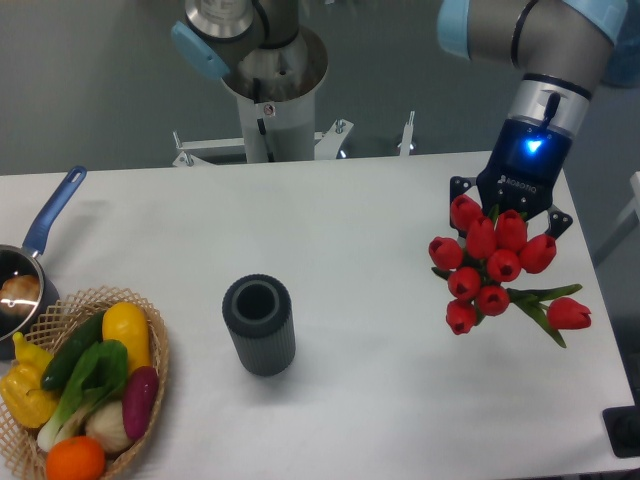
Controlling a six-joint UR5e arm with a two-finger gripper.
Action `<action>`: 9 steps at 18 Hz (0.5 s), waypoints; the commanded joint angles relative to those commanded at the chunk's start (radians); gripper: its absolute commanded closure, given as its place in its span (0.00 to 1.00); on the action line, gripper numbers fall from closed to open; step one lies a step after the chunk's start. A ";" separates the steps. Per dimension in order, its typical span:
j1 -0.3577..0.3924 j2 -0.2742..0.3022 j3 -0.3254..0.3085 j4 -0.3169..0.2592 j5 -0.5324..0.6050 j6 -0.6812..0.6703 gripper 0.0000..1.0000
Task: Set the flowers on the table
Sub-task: 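Hold the red tulip bunch in the gripper and begin moving it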
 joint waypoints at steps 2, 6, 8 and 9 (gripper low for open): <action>-0.002 0.002 -0.002 0.000 0.002 0.002 0.53; 0.000 0.005 0.000 -0.005 0.014 -0.003 0.53; 0.003 0.015 -0.002 -0.006 0.067 -0.003 0.53; 0.002 0.020 -0.002 -0.006 0.098 -0.003 0.53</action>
